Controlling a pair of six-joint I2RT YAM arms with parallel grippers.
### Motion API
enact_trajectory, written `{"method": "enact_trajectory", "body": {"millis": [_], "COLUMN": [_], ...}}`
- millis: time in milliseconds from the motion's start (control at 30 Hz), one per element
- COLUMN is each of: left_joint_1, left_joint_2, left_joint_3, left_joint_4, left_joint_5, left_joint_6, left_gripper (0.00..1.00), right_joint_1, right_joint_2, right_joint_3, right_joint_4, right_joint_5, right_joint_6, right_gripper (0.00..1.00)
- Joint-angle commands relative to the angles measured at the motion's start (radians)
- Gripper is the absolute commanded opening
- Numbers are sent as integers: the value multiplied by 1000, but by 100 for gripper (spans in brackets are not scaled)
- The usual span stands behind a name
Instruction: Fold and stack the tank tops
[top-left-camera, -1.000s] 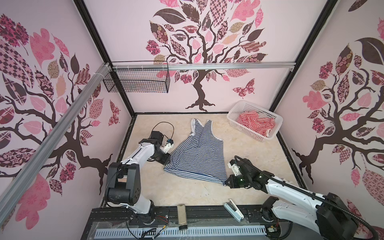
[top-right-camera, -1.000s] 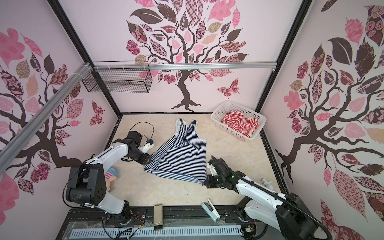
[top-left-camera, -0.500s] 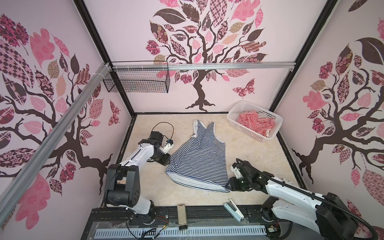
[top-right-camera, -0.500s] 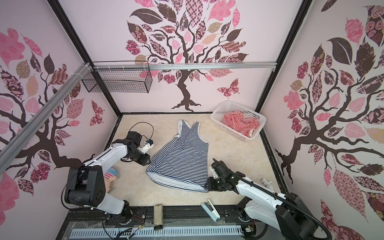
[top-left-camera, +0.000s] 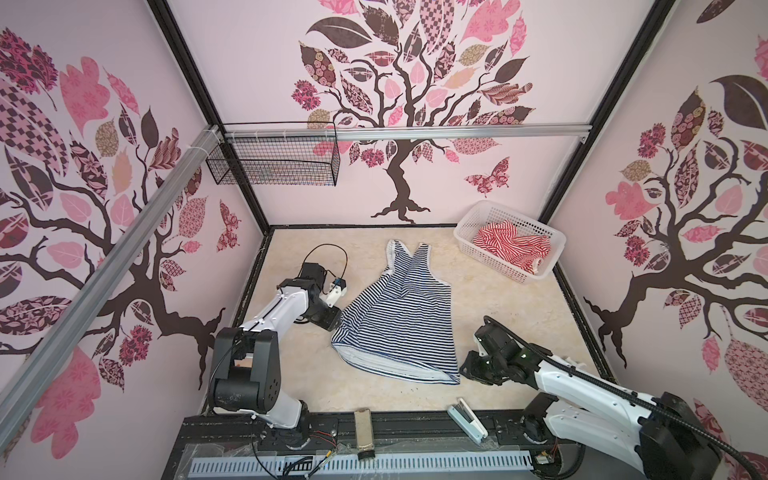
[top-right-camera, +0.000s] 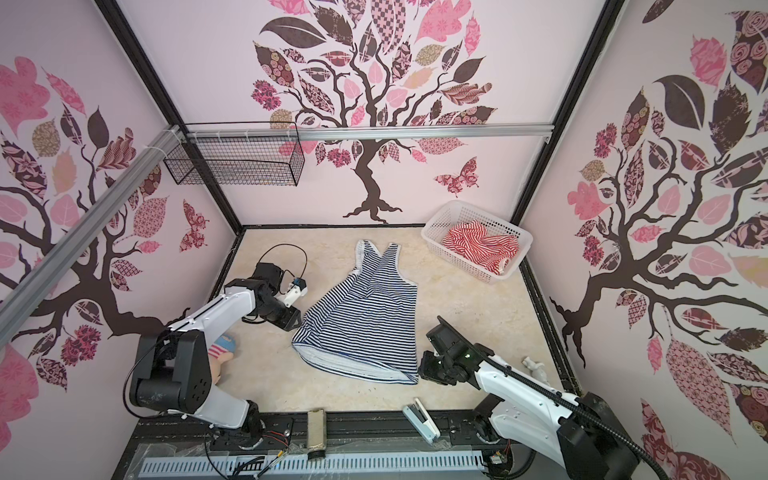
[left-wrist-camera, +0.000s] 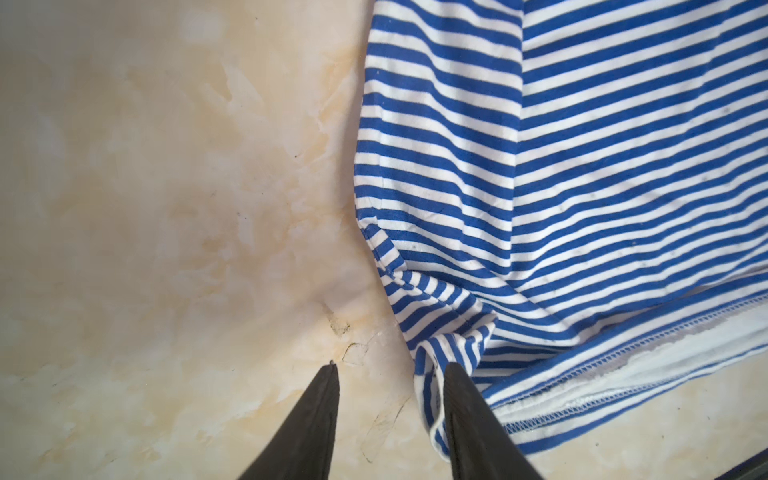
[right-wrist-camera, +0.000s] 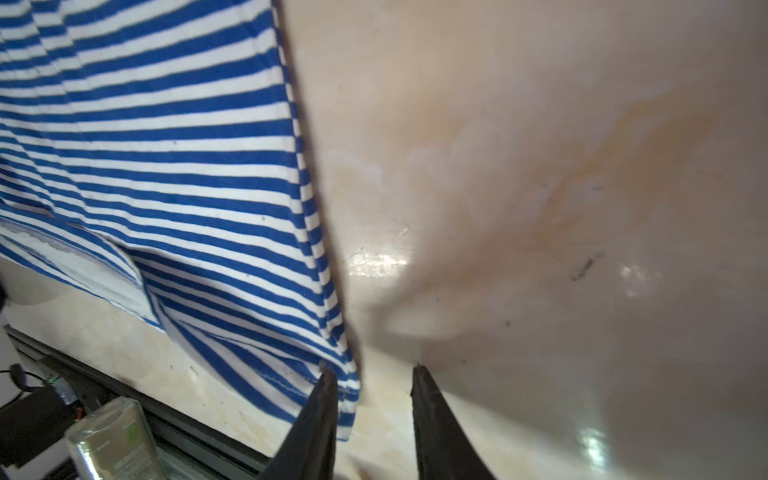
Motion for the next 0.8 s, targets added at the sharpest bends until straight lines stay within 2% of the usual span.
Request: {"method": "enact_trajectory", "body": {"millis": [0,200,400,600,767], "left_joint_1": [-1,-1,-1,-1,-1], "left_joint_2": [10,-7,-4,-38,-54], "left_joint_3": [-10,-59,-79,-98,-120], "left_joint_4": [19,-14,-6,-18,-20], "left_joint_5": [-28,19,52,71,72], "left_joint_6": [0,59,61,61,62], "left_gripper": [49,51,50,47,45], "right_joint_1": [22,88,136,146,147], "right_joint_2": [11,74,128,82,37], "right_joint_3": [-4,-18,-15,-21,-26], "right_joint_4": [-21,31,60,10,6], "right_joint_5": [1,-14,-18,-15,7], "right_joint_6": [27,62,90,109,121], "right_gripper": [39,43,41,32,6]}}
